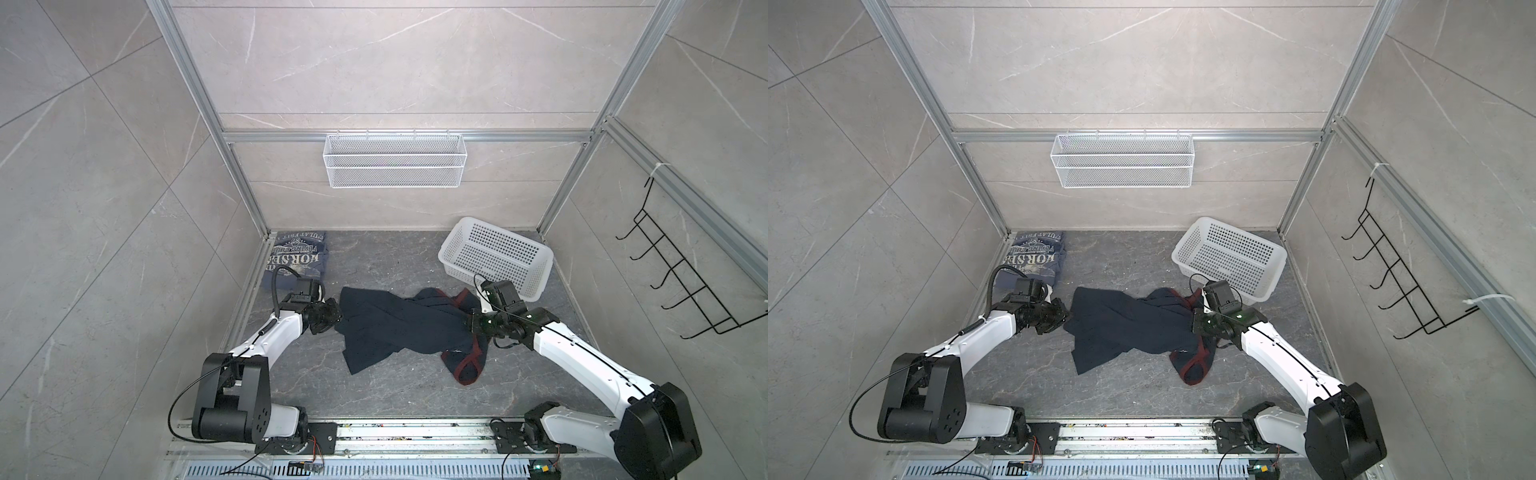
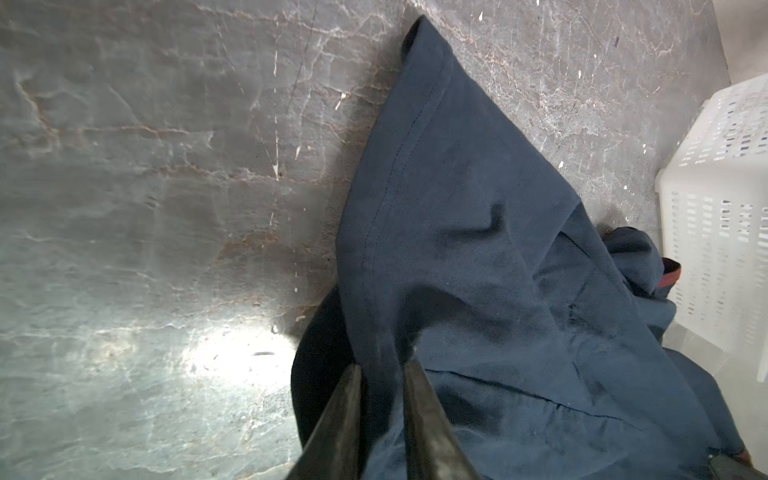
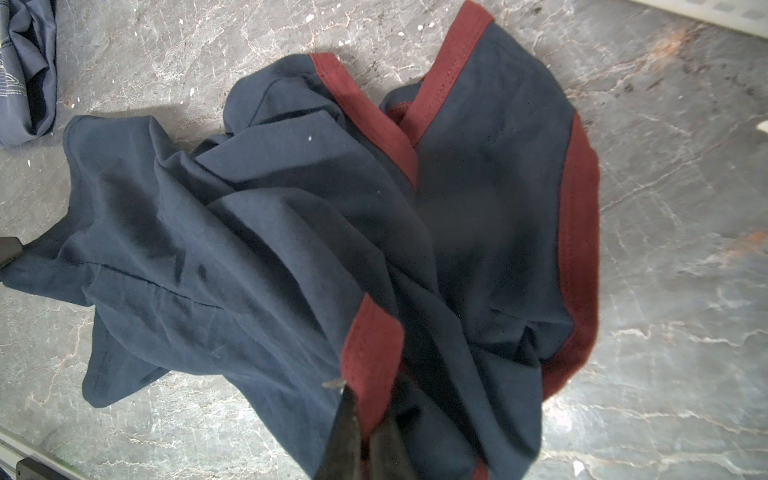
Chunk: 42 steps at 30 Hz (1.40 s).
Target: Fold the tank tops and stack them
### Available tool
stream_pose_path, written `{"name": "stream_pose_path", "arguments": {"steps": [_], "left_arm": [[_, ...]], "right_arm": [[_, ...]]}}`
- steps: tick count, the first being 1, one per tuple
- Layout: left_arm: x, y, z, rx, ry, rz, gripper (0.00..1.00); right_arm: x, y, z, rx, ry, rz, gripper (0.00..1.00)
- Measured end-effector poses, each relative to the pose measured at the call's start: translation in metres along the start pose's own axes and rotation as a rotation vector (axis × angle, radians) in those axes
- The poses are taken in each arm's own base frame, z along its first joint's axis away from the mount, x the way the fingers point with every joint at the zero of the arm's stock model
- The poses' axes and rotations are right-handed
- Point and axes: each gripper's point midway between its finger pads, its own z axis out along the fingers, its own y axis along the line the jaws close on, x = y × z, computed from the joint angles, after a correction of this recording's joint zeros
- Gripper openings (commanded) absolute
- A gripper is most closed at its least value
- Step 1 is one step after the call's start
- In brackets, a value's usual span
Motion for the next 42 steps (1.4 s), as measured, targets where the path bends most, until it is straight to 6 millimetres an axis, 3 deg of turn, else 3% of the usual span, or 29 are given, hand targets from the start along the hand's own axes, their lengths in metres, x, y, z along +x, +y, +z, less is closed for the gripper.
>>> {"name": "stream_pose_path", "arguments": {"steps": [6, 8, 10, 13, 16, 18, 23, 27, 30, 32, 34, 36, 38, 40, 42], "left_arm": [[0.000, 0.000, -0.001, -0.001, 0.000, -0.002, 0.00], [0.001, -0.001, -0.005, 0.002, -0.004, -0.004, 0.00], [0.000, -0.005, -0.015, 0.009, -0.018, -0.002, 0.00], [-0.014, -0.023, -0.049, 0.031, -0.094, 0.019, 0.00], [-0.043, -0.058, -0.105, 0.089, -0.244, 0.066, 0.00], [-0.061, -0.083, -0.154, 0.132, -0.369, 0.102, 0.00], [-0.080, -0.124, -0.269, 0.200, -0.629, 0.171, 0.00], [-0.077, -0.144, -0.360, 0.245, -0.825, 0.220, 0.00], [-0.063, -0.152, -0.419, 0.291, -0.953, 0.249, 0.00], [-0.052, -0.154, -0.448, 0.320, -1.019, 0.265, 0.00], [-0.041, -0.152, -0.470, 0.333, -1.073, 0.275, 0.00], [-0.040, -0.149, -0.475, 0.314, -1.085, 0.276, 0.00], [-0.053, -0.145, -0.461, 0.240, -1.040, 0.257, 0.00], [-0.076, -0.142, -0.432, 0.144, -0.962, 0.232, 0.00], [-0.102, -0.136, -0.388, 0.044, -0.857, 0.209, 0.00]], "right_arm": [[0.000, 0.000, 0.000, 0.000, 0.000, 0.003, 0.00], [0.000, 0.000, -0.002, 0.001, 0.002, 0.003, 0.00], [-0.002, 0.002, -0.007, 0.002, 0.005, 0.003, 0.00], [-0.018, 0.013, -0.026, -0.018, -0.033, -0.002, 0.00], [-0.041, 0.031, -0.056, -0.058, -0.105, -0.016, 0.00], [-0.057, 0.043, -0.081, -0.089, -0.160, -0.025, 0.00], [-0.095, 0.076, -0.155, -0.164, -0.298, -0.066, 0.00], [-0.125, 0.106, -0.238, -0.250, -0.457, -0.119, 0.00], [-0.134, 0.126, -0.301, -0.341, -0.578, -0.165, 0.00], [-0.133, 0.136, -0.333, -0.398, -0.632, -0.194, 0.00], [-0.127, 0.142, -0.347, -0.440, -0.649, -0.219, 0.00], [-0.123, 0.145, -0.347, -0.459, -0.632, -0.230, 0.00], [-0.124, 0.146, -0.329, -0.447, -0.577, -0.231, 0.00], [-0.128, 0.144, -0.297, -0.416, -0.500, -0.218, 0.00], [-0.128, 0.138, -0.259, -0.373, -0.414, -0.201, 0.00]]}}
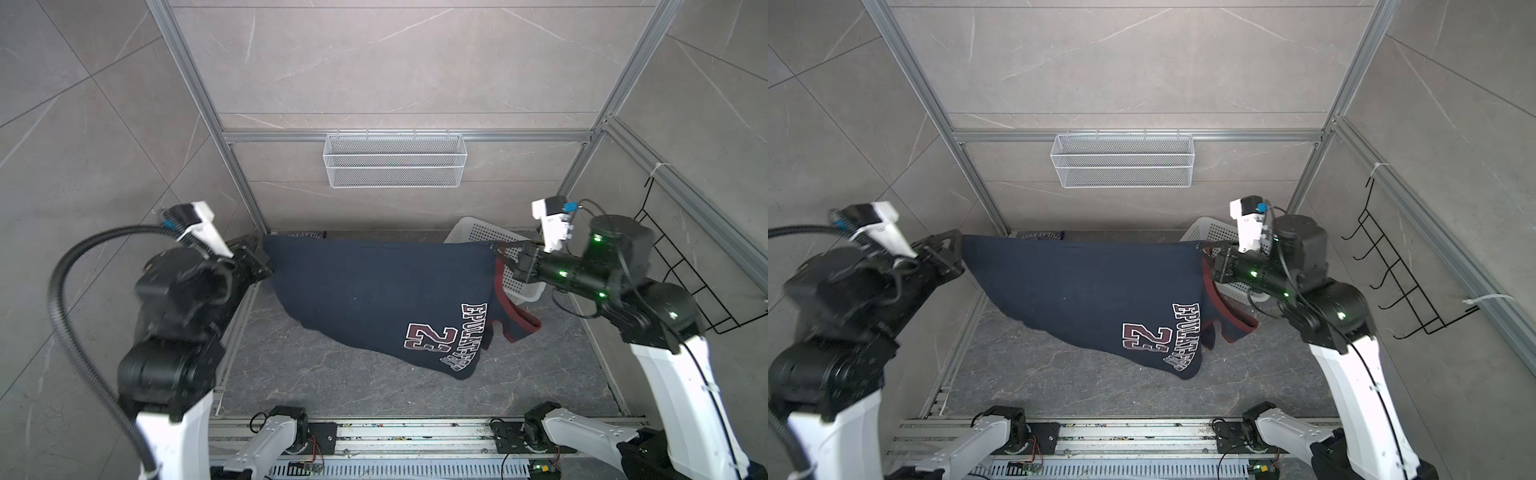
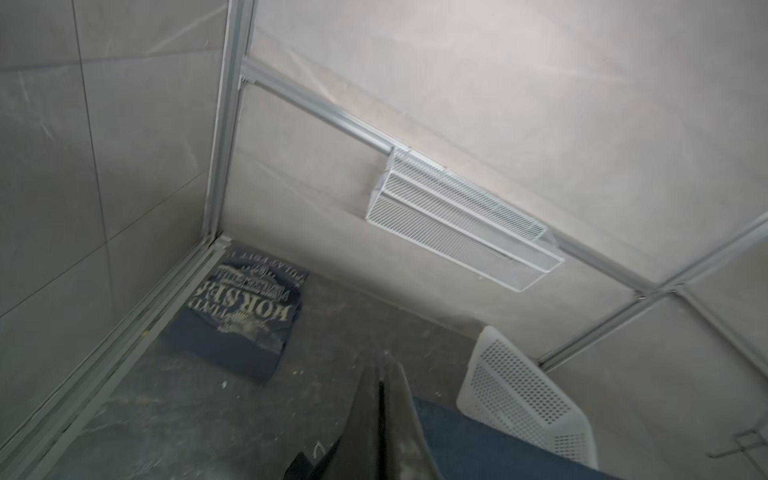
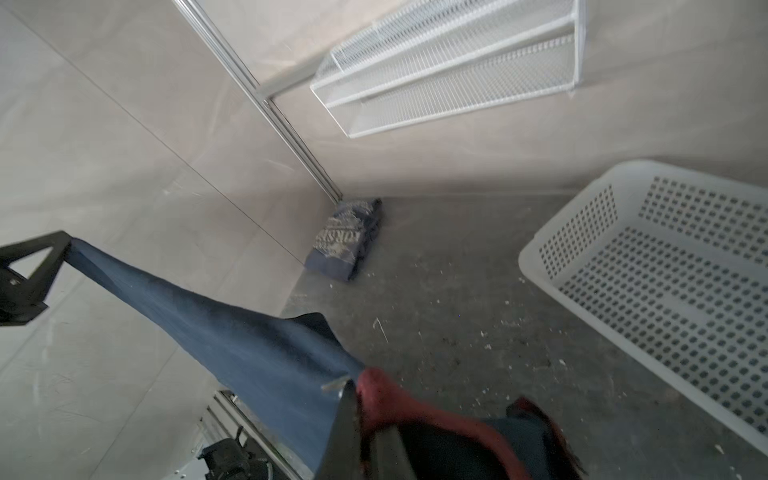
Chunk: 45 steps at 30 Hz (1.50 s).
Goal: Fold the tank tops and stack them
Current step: 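Lift the navy tank top high with both grippers, stretching it between them, then lay the tank top flat, dragging it toward the robot with both grippers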
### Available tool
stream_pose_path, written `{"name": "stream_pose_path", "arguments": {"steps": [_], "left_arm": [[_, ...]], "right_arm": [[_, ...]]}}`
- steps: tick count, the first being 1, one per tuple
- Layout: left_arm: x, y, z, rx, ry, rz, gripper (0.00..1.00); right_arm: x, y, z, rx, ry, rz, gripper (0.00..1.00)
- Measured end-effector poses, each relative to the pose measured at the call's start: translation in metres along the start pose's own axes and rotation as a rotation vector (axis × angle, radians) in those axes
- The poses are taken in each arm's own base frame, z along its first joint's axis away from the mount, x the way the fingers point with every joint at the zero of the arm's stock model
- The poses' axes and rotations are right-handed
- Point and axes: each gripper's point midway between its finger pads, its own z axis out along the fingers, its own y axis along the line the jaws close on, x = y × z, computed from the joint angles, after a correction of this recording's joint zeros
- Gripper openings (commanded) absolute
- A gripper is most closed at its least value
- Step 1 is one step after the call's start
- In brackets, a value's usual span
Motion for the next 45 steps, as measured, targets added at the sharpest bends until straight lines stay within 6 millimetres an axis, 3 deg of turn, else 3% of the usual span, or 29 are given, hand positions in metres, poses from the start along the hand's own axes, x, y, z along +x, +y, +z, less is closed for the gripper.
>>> {"name": "stream_pose_path", "arguments": {"steps": [2, 5, 8, 11, 13, 16, 18, 21, 26, 29, 32, 36, 39, 45], "left_arm": [[0.033, 0.014, 0.051, -0.089, 0.144, 0.017, 0.00], [0.108, 0.046, 0.115, -0.216, 0.383, 0.041, 0.00], [0.178, 0.076, 0.140, -0.306, 0.579, 0.042, 0.00], [0.206, 0.089, 0.140, -0.337, 0.651, 0.026, 0.00], [0.204, 0.092, 0.142, -0.334, 0.645, 0.004, 0.00], [0.182, 0.093, 0.144, -0.322, 0.596, -0.036, 0.00], [0.151, 0.088, 0.147, -0.304, 0.527, -0.061, 0.00], [0.088, 0.068, 0.151, -0.245, 0.389, -0.082, 0.00], [-0.017, 0.030, 0.148, -0.118, 0.150, -0.087, 0.00], [-0.059, 0.019, 0.137, -0.057, 0.049, -0.092, 0.00], [-0.082, 0.018, 0.124, -0.016, -0.013, -0.098, 0.00], [-0.079, 0.019, 0.107, 0.020, -0.030, -0.095, 0.00], [-0.044, 0.025, 0.091, 0.035, 0.018, -0.100, 0.00], [0.082, 0.057, 0.049, 0.027, 0.200, -0.153, 0.00]], "right_arm": [[0.031, -0.027, 0.038, 0.059, 0.118, 0.038, 0.00], [0.092, -0.067, 0.082, 0.134, 0.298, 0.100, 0.00], [0.140, -0.096, 0.111, 0.185, 0.419, 0.150, 0.00], [0.165, -0.114, 0.130, 0.215, 0.476, 0.178, 0.00], [0.167, -0.121, 0.139, 0.224, 0.481, 0.187, 0.00], [0.148, -0.121, 0.147, 0.222, 0.448, 0.188, 0.00], [0.115, -0.110, 0.151, 0.202, 0.384, 0.168, 0.00], [0.044, -0.081, 0.147, 0.143, 0.229, 0.117, 0.00], [-0.063, -0.030, 0.110, 0.063, -0.042, 0.034, 0.00], [-0.106, -0.008, 0.093, 0.026, -0.155, -0.005, 0.00], [-0.130, 0.004, 0.088, 0.000, -0.210, -0.027, 0.00], [-0.125, 0.004, 0.092, -0.008, -0.189, -0.027, 0.00], [-0.095, -0.007, 0.098, -0.005, -0.123, -0.010, 0.00], [0.024, -0.037, 0.100, -0.015, 0.088, 0.078, 0.00]]}}
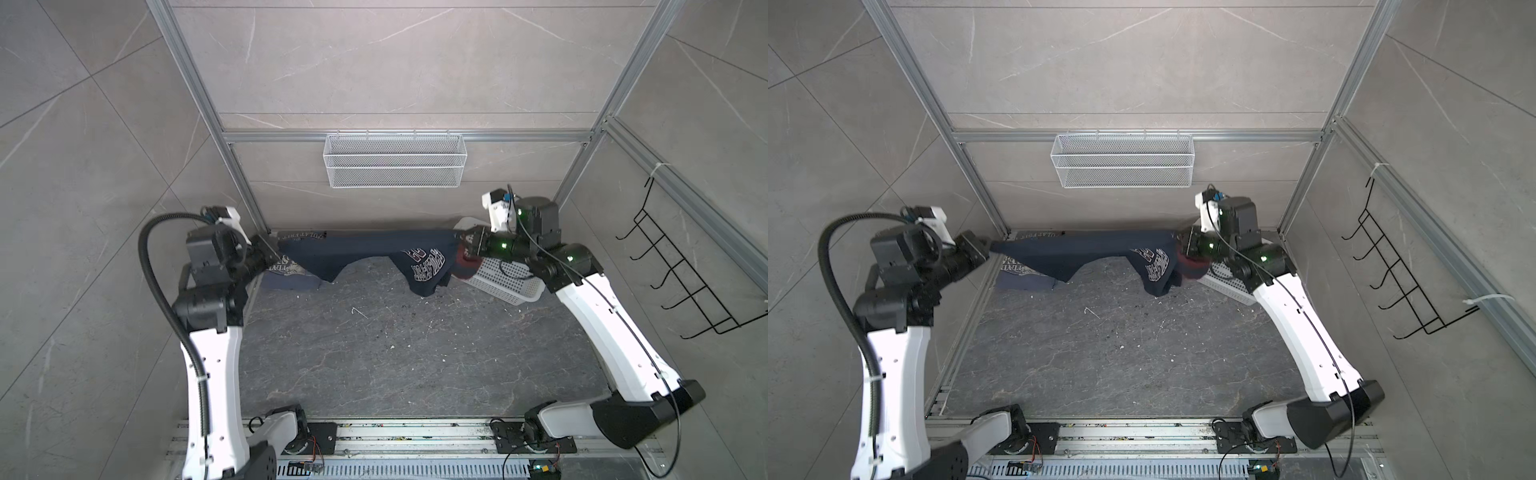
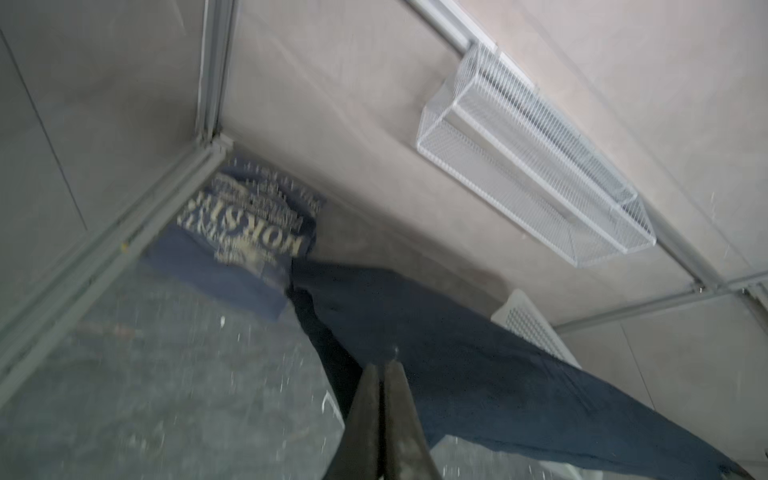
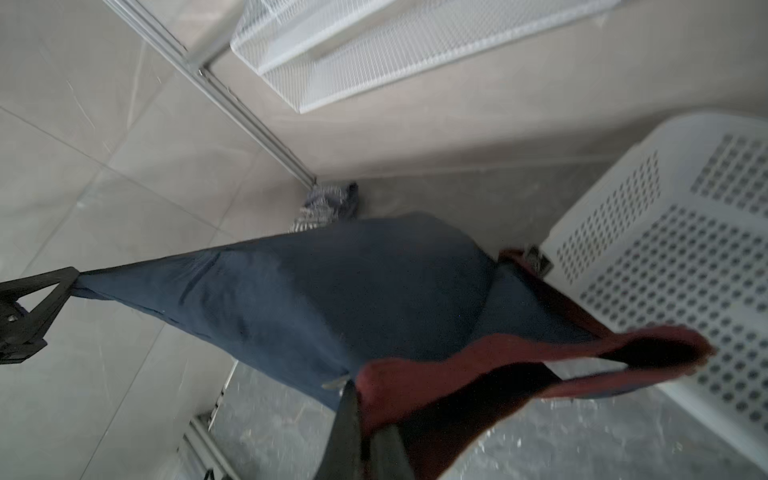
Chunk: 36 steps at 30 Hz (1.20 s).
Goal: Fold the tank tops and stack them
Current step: 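Lay the tank top flat, dragging it toward the robot with both grippers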
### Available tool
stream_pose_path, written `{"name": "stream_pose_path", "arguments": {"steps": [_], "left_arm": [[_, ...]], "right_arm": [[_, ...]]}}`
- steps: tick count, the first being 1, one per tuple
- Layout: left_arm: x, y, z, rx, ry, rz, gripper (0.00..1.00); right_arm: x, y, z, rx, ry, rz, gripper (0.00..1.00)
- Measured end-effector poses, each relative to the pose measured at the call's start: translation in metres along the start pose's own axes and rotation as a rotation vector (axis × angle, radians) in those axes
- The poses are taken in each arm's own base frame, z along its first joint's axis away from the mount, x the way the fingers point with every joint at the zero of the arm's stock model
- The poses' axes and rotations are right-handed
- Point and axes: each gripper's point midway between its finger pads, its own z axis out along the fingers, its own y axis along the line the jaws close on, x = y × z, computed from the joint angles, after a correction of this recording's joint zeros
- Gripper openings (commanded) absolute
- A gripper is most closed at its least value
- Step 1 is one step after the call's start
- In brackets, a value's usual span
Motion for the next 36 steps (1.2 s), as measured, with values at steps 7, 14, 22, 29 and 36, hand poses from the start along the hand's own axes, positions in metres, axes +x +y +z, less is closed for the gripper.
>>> {"name": "stream_pose_path", "arguments": {"steps": [7, 14, 22, 29, 36], "left_arm": [[0.157, 0.074, -0.001, -0.115, 0.312, -0.174, 0.00], [0.259, 0.129, -0.012, -0.273, 0.433, -0.451, 0.11], [0.243, 0.142, -0.049, -0.365, 0.216, -0.546, 0.72], [0.156, 0.107, -0.064, -0.343, 0.084, -0.414, 0.73], [0.182, 0.079, 0.032, -0.210, 0.394, -0.355, 0.75]], "right_arm": [[0.178, -0.060, 0.025, 0.063, 0.343, 0.151, 0.00], [0.295, -0.104, 0.027, 0.172, 0.550, 0.316, 0.23], [0.286, -0.098, 0.019, 0.197, 0.511, 0.301, 0.61], [0.195, -0.094, -0.002, 0.301, 0.286, 0.185, 0.64], [0.185, -0.153, 0.009, 0.452, 0.285, 0.288, 0.55]]}}
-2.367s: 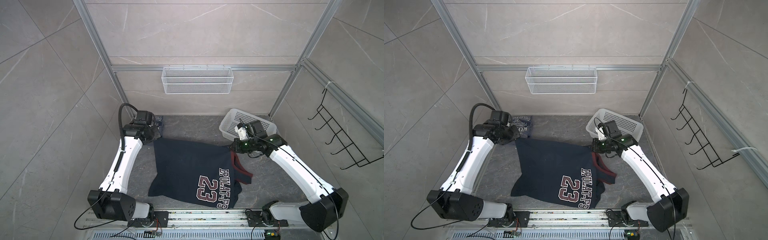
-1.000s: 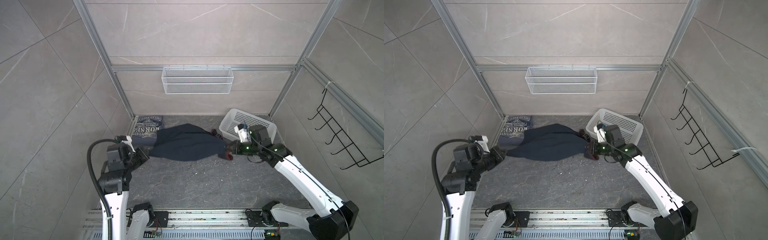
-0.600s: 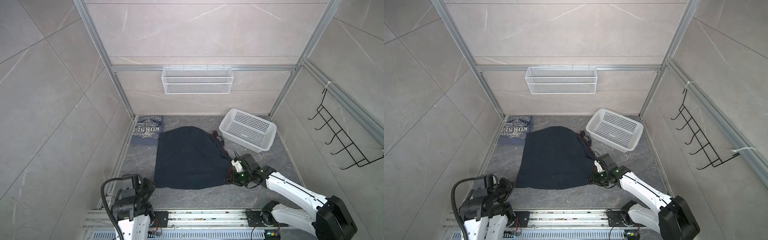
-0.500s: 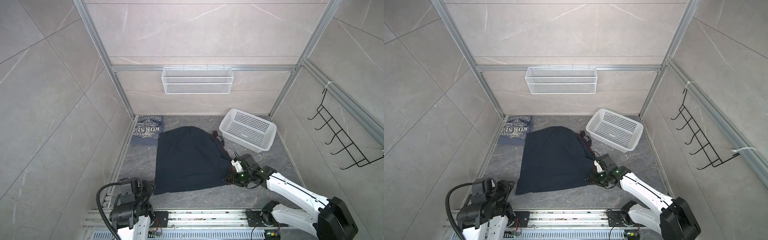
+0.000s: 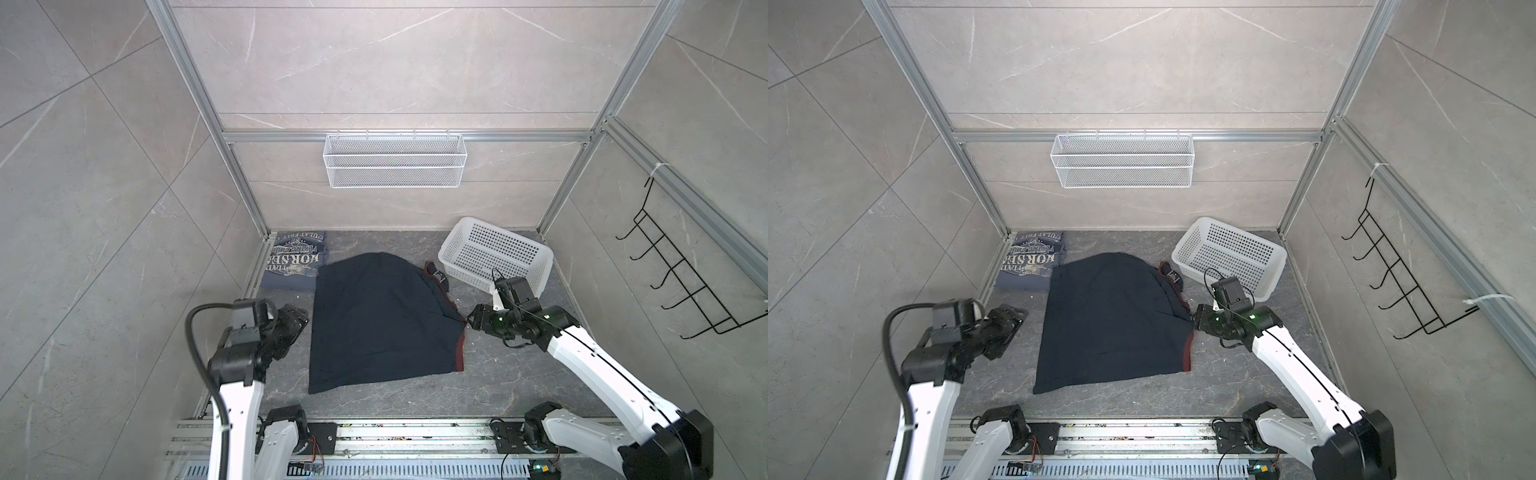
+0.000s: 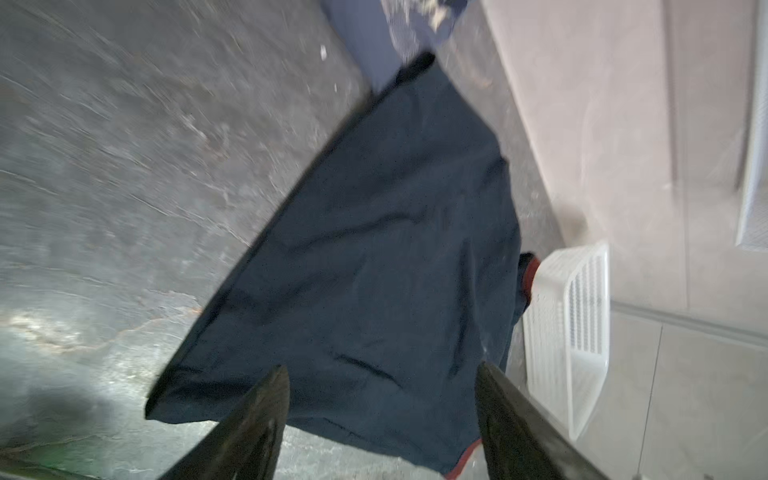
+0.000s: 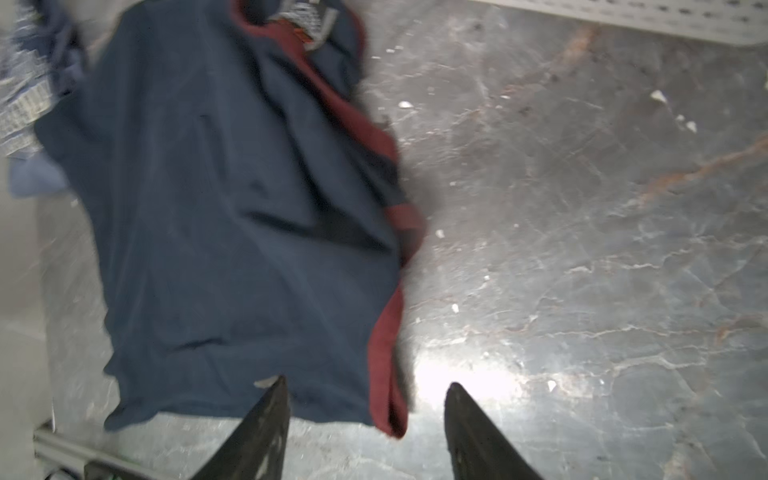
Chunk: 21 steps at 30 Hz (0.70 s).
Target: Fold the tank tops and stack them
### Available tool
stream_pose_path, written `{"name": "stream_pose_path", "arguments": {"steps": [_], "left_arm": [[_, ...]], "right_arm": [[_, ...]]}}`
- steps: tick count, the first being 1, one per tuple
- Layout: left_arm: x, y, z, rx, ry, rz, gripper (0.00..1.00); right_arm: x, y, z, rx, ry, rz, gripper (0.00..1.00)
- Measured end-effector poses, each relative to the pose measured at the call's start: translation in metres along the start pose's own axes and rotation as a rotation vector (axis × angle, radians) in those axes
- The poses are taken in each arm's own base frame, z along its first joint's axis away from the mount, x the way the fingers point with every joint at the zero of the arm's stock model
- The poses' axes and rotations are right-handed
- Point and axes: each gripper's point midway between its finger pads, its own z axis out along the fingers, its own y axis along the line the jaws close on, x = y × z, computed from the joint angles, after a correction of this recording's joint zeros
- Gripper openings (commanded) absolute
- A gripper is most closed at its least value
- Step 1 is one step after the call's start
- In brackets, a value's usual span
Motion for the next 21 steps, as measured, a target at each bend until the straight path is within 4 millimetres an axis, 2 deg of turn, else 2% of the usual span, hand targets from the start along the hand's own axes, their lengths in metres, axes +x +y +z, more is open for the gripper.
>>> {"name": "stream_pose_path", "arguments": {"steps": [1, 5, 9, 11, 16, 21], "left_arm": [[0.014, -0.002, 0.015, -0.015, 0.057, 0.046, 0.75], [0.070, -0.019, 0.056, -0.036, 0.219, 0.230, 0.76], [0.107, -0.026, 0.096, -0.082, 0.303, 0.332, 0.76], [0.119, -0.022, 0.114, -0.111, 0.327, 0.347, 0.76], [0.132, 0.000, 0.143, -0.176, 0.353, 0.343, 0.76], [0.137, 0.014, 0.157, -0.201, 0.353, 0.330, 0.77]], "right_arm": [[-0.003, -0.005, 0.008, 0.002, 0.011, 0.023, 0.53], [-0.013, -0.024, 0.036, 0.019, 0.045, 0.100, 0.52], [-0.015, -0.031, 0.060, 0.012, 0.078, 0.126, 0.51], [-0.016, -0.028, 0.071, -0.012, 0.094, 0.123, 0.51], [-0.014, -0.026, 0.097, -0.044, 0.128, 0.120, 0.50], [-0.010, -0.026, 0.117, -0.064, 0.161, 0.123, 0.39]]}}
